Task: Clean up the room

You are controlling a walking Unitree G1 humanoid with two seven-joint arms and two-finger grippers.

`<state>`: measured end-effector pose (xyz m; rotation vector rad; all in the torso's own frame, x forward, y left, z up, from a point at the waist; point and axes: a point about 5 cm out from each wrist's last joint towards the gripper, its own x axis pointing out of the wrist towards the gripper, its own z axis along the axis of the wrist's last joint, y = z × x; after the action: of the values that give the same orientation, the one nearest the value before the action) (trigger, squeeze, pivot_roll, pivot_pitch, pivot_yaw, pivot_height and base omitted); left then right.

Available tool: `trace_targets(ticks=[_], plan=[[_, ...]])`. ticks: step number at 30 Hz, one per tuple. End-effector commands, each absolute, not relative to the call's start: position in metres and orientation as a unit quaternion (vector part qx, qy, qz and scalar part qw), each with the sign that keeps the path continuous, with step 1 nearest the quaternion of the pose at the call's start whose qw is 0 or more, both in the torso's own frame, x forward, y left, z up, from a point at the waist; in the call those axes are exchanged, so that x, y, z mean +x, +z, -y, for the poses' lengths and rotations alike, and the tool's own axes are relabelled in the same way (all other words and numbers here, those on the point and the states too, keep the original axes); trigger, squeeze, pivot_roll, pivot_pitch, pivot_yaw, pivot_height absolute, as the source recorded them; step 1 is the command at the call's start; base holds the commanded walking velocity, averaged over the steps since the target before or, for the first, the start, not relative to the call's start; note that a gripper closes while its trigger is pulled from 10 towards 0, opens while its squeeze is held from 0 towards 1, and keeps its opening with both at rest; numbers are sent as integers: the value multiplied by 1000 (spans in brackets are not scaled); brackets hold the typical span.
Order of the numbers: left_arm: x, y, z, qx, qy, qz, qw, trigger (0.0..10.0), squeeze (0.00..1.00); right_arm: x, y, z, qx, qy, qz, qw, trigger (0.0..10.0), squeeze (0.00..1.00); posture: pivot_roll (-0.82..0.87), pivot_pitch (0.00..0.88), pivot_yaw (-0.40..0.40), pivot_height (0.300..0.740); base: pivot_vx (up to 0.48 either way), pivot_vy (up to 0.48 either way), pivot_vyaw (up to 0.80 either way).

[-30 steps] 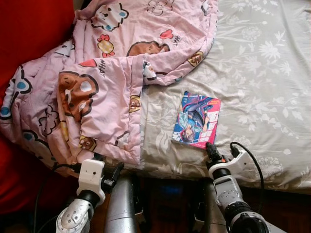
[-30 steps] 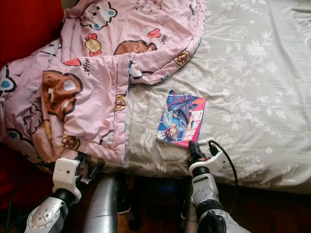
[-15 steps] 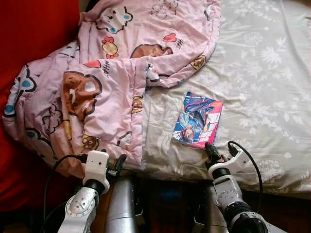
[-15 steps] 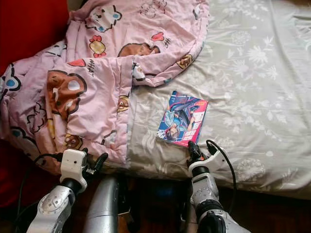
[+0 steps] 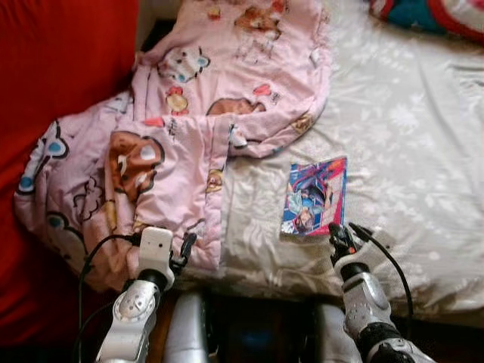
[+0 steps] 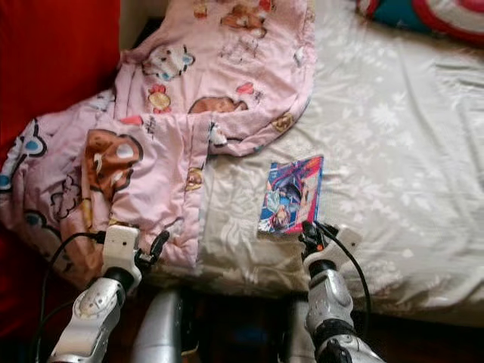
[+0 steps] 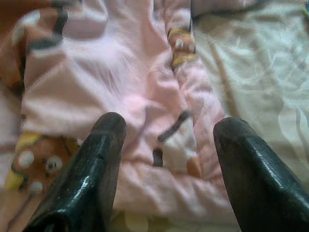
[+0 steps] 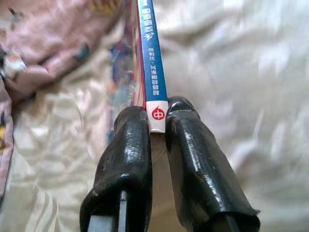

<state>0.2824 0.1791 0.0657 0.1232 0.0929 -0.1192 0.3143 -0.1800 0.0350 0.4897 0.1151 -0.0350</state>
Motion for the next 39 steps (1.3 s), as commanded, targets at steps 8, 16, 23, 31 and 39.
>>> trace_targets(ticks=[8, 16, 23, 31, 39], plan=[[281, 50, -192, 48, -20, -64, 997, 10000, 0, 320, 53, 193, 96, -17, -23, 995, 10000, 0, -74, 69, -34, 658, 0, 0, 0], [276, 21, -194, 14, 10, -122, 992, 10000, 0, 320, 53, 191, 95, -18, -24, 995, 10000, 0, -99, 39, -49, 713, 0, 0, 0], [266, -2, -211, -3, 43, -184, 982, 10000, 0, 317, 49, 186, 77, -17, -31, 996, 10000, 0, -104, 21, -38, 740, 0, 0, 0], [256, -21, -213, -12, 44, -241, 970, 10000, 0, 317, 46, 178, 76, -2, -44, 996, 10000, 0, -105, 10, -16, 740, 0, 0, 0], [247, -37, -200, -13, 23, -302, 953, 10000, 0, 314, 43, 176, 77, -19, -46, 996, 10000, 0, -128, 0, 6, 740, 0, 0, 0]])
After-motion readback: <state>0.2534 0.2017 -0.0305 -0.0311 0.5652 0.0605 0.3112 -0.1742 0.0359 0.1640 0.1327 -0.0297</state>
